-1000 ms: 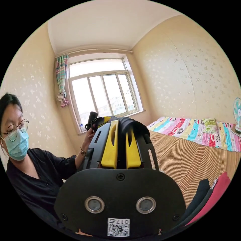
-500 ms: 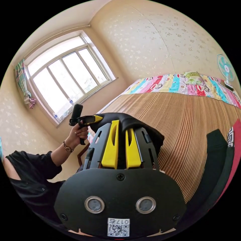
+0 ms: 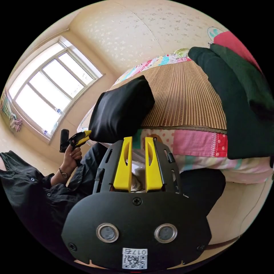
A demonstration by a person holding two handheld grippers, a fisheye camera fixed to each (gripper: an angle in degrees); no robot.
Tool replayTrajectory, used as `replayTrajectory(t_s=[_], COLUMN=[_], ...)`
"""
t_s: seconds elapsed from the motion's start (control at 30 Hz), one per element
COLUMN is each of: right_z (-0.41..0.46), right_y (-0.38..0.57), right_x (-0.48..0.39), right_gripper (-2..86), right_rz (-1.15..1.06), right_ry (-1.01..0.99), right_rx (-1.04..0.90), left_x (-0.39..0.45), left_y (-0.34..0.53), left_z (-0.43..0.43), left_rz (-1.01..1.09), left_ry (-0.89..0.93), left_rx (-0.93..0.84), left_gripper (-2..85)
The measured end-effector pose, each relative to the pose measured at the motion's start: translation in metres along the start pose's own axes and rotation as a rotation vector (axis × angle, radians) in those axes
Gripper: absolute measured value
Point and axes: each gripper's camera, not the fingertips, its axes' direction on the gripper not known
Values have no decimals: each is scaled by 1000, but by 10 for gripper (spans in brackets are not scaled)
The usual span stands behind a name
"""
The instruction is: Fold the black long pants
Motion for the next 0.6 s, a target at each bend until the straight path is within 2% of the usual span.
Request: replayTrajectory(t_s=[0.1, 0.17, 0.33, 0.4, 0.43, 0.5, 0.53, 0.57, 0.6], right_z=[-17, -22, -5, 32, 48, 152, 174, 178, 175], right_y=[-44, -68, -123, -130, -130, -119, -108, -78, -61], right_x=[-38, -61, -108, -114, -111, -83, -76, -74, -76], right_gripper=[74, 75, 77, 80, 80, 80, 80, 79, 77], right_rz=[-80, -109, -112, -100, -75, -31, -42, -117, -143], right_ry=[64, 106, 201, 260, 269, 298, 314, 324, 330], right_rx=[109, 170, 255, 272, 250, -63, -91, 90, 172], left_x=[31, 57, 133, 134, 127, 73, 64, 65, 70], left_y=[-26, -55, -114, -117, -113, -75, -58, -25, -4], left_z=[-29, -26, 21, 75, 94, 187, 196, 178, 169], left_rz=[61, 132, 342, 393, 394, 411, 444, 524, 547], left_ry=[12, 21, -106, -205, -260, -535, -561, -556, -598], left_rx=[145, 136, 68, 15, -17, -216, -197, -14, 62], left_gripper=[88, 95, 108, 107, 98, 69, 64, 57, 50])
